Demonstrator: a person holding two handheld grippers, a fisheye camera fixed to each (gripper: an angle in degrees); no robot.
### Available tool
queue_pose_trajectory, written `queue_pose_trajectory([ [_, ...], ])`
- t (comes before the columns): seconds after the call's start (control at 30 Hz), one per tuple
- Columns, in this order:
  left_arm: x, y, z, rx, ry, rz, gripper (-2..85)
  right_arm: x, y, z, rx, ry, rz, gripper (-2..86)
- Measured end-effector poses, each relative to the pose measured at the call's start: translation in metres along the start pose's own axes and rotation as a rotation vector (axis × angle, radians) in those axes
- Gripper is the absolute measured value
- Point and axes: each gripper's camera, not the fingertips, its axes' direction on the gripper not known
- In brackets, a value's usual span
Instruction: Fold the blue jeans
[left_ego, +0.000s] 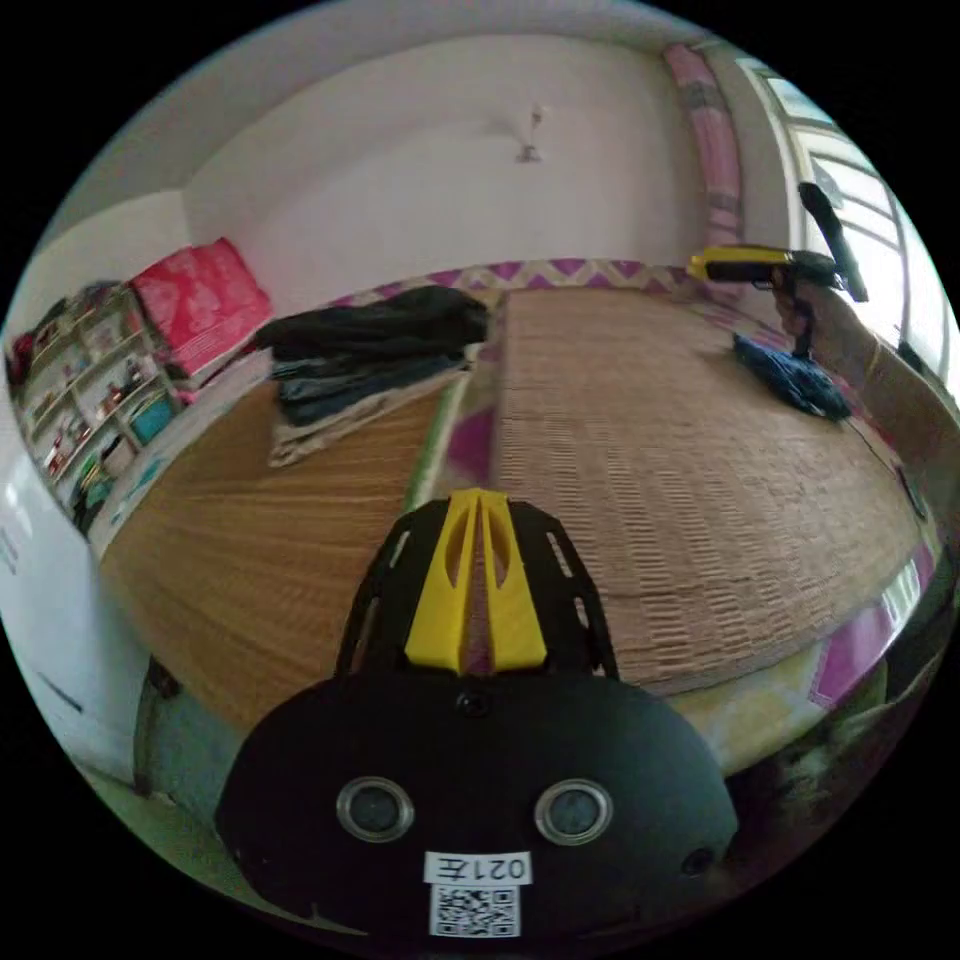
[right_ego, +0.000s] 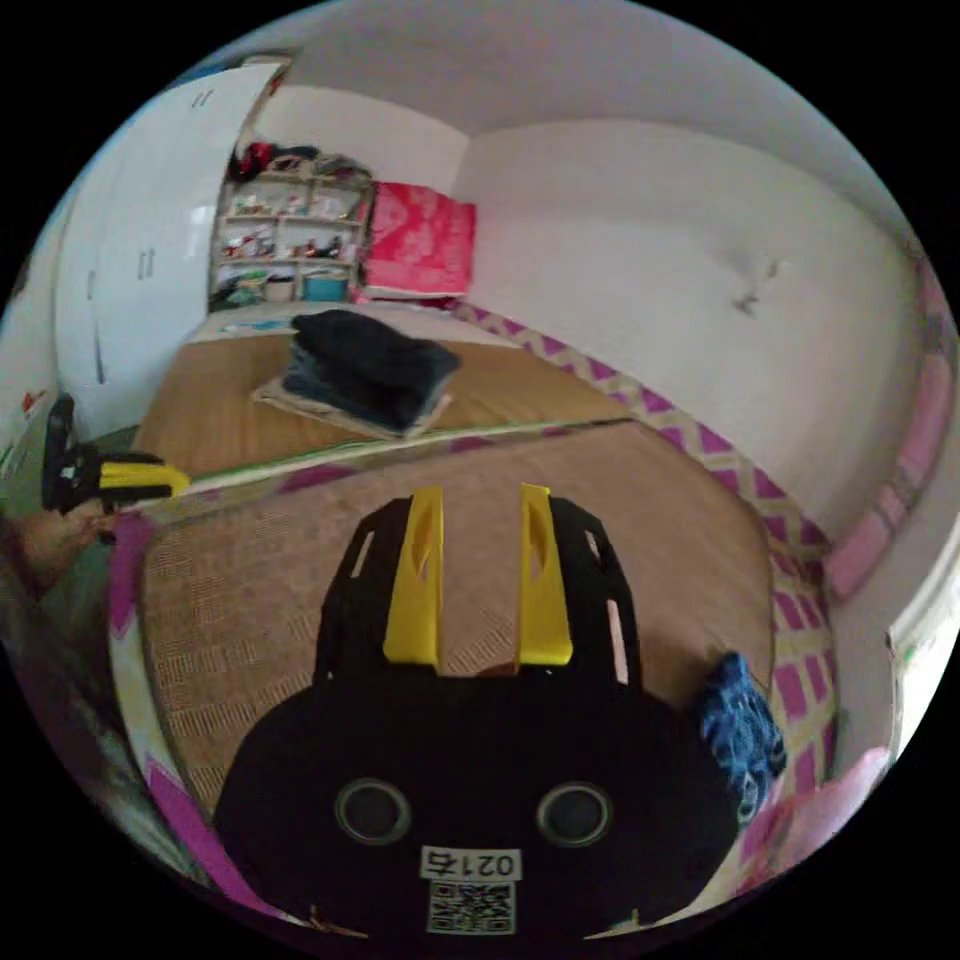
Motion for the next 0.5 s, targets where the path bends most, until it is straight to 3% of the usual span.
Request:
queue_pose_trajectory([
  [0.13,-0.080,0.022,0.002,-0.119,0.081,-0.099,-0.4,-0.120,-0.073,0.079,0.040,-0.078,-0.238,10.9],
  [0.27,-0.122,0.038,0.004,-0.129,0.089,-0.180,-0.9,-0.218,-0.146,0.150,0.107,-0.086,-0.453,13.1],
  [0.5,-0.151,0.050,0.008,-0.131,0.175,-0.205,-1.0,-0.301,-0.235,0.245,0.065,-0.040,-0.509,14.6],
])
